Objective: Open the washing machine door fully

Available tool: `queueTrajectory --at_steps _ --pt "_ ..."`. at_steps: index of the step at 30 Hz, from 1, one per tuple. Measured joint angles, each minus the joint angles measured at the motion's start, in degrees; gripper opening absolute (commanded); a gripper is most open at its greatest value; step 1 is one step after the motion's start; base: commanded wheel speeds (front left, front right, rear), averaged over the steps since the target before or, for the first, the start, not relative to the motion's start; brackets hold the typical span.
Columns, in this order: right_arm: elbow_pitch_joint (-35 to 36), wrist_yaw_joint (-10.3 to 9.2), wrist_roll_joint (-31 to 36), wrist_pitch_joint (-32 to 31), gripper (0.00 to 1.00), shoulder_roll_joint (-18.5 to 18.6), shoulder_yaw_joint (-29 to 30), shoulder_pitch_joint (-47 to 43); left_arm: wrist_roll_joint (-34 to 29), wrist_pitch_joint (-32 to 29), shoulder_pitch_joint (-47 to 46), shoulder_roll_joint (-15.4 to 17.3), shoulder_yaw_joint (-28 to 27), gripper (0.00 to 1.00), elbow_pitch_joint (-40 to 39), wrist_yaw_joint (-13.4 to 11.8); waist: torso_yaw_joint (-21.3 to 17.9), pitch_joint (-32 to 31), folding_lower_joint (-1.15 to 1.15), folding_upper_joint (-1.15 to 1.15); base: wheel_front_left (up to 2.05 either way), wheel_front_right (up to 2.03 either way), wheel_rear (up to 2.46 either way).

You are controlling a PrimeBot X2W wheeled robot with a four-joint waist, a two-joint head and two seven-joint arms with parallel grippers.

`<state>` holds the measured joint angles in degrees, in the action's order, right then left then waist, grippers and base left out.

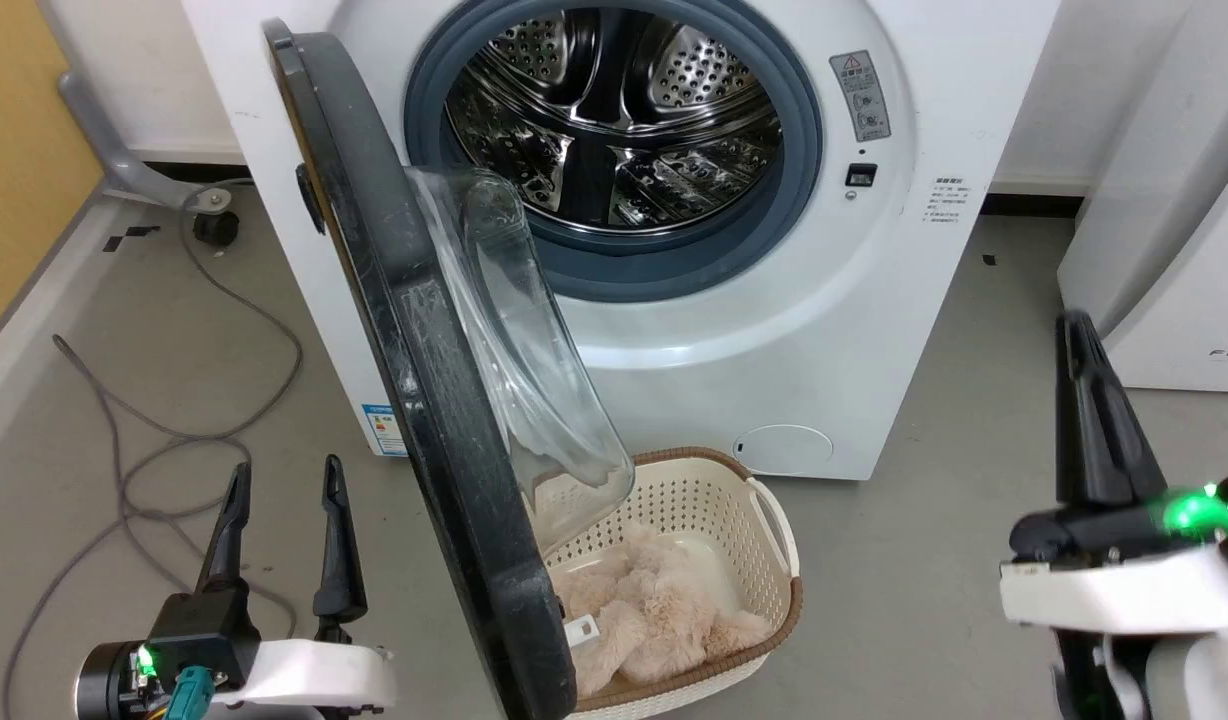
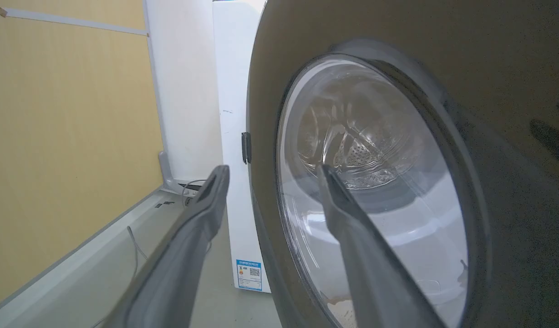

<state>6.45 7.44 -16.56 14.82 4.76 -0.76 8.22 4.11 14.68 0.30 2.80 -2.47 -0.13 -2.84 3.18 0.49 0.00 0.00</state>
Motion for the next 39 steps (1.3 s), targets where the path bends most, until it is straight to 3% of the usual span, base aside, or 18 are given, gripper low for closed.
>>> queueTrajectory --at_steps 4,7,16,17,18,26,27,28,29,30,39 --pt "-0.78 0.0 9.22 0.0 0.0 -1.12 1.26 -3.54 0.0 0.0 0.02 0.0 0.0 1.0 0.02 0.0 -0.27 -0.14 0.0 0.0 0.0 0.0 0.0" --pt "-2.87 0.0 11.96 -0.01 0.0 -1.46 2.24 -5.49 0.0 0.0 0.04 0.01 0.03 1.0 0.07 0.0 -0.41 -0.31 0.0 0.0 0.0 0.0 0.0" --pt "-8.81 0.0 11.44 -0.01 0.02 -1.63 4.23 -9.43 0.02 0.0 0.91 0.0 0.13 1.0 0.27 0.01 -0.52 -0.74 0.01 0.0 0.0 0.0 0.0" --pt "-9.35 0.0 11.43 -0.01 0.85 -1.65 4.24 -9.54 0.02 0.0 0.9 0.0 0.14 1.0 0.27 0.0 -0.54 -0.75 0.01 0.0 0.0 0.0 0.0" --pt "-9.71 0.0 11.28 -0.01 1.0 -1.68 4.39 -9.61 0.02 0.0 0.9 0.0 0.15 1.0 0.26 0.0 -0.56 -0.73 0.01 0.0 0.0 0.0 0.0" --pt "-11.69 0.0 10.93 -0.01 1.0 -1.68 4.98 -9.62 0.3 0.0 0.9 0.0 0.25 1.0 0.53 0.01 -0.56 -0.69 0.01 0.0 0.0 0.0 0.0" --pt "-11.78 0.0 10.93 -0.01 1.0 -1.68 4.98 -9.62 0.51 0.0 0.9 0.0 0.24 0.88 0.66 0.01 -0.53 -0.7 0.0 0.0 0.0 0.0 0.0" --pt "-11.88 0.0 10.93 -0.01 1.0 -1.68 4.97 -9.62 0.62 0.0 0.9 0.0 0.22 0.36 0.69 0.01 -0.5 -0.73 0.01 0.0 0.0 0.0 0.0" --pt "-11.94 0.0 10.94 -0.01 1.0 -1.68 4.99 -9.62 0.62 0.0 0.9 0.0 0.23 0.1 0.69 0.01 -0.46 -0.76 0.01 0.0 0.0 0.0 0.0" --pt "-11.99 0.0 10.95 -0.01 1.0 -1.68 5.0 -9.62 0.63 0.0 0.9 0.0 0.24 0.0 0.89 0.23 -0.42 -0.79 0.0 0.0 0.0 0.0 0.0" --pt "-11.43 0.0 11.05 -0.01 1.0 -1.68 5.39 -9.75 1.14 0.0 0.65 0.0 -1.88 0.0 -0.6 0.48 0.17 -1.02 0.0 0.0 0.0 0.0 0.0"
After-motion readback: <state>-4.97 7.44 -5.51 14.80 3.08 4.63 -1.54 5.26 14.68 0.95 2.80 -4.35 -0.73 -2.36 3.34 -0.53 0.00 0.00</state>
